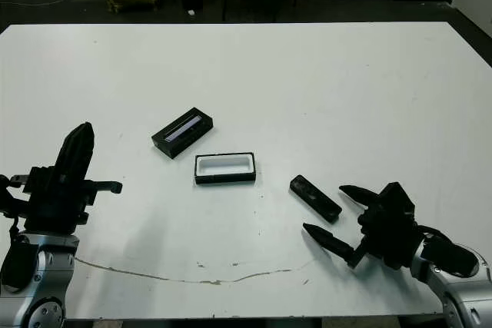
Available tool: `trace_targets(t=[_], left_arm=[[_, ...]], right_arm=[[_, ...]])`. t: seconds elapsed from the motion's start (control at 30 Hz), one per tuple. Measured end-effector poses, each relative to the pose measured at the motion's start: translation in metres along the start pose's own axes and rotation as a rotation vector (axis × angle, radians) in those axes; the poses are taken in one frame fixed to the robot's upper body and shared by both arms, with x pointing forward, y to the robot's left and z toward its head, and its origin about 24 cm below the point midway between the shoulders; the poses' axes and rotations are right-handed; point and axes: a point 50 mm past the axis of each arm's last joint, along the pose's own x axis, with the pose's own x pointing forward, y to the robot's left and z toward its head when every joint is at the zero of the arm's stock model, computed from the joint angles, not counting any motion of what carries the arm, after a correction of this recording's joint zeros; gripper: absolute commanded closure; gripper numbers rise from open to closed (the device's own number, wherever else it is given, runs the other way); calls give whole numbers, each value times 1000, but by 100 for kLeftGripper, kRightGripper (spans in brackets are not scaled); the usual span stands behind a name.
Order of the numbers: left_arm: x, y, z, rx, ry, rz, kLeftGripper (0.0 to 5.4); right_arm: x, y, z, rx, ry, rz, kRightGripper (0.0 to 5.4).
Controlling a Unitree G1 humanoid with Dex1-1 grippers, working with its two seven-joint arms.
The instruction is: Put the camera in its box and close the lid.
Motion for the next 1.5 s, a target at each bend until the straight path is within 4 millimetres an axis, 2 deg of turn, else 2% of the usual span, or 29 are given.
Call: trace_targets(t=[0.13,0.23,0.57,0.87,0.97,1.27,1.5], left_arm=[[0,0,0,0,-2,0,540],[0,0,0,1,-4,1,540],[0,1,-1,2,1,5,540],[0,0,-1,2,1,3,540],[0,1,-1,2,1,3,540],[0,1,-1,6,2,6,540],[0,1,-1,7,0,4,540]], right_arm=[[1,0,-2,8,3,-15,1],[2,0,-4,14,3,-20,30],[1,0,-7,22,-11,-61,241],[1,2,-9,18,-30,-80,453],[0,1,-9,24,-43,-55,498],[1,-4,-10,40,-59,12,505],[-1,-9,-6,24,-46,-13,505]])
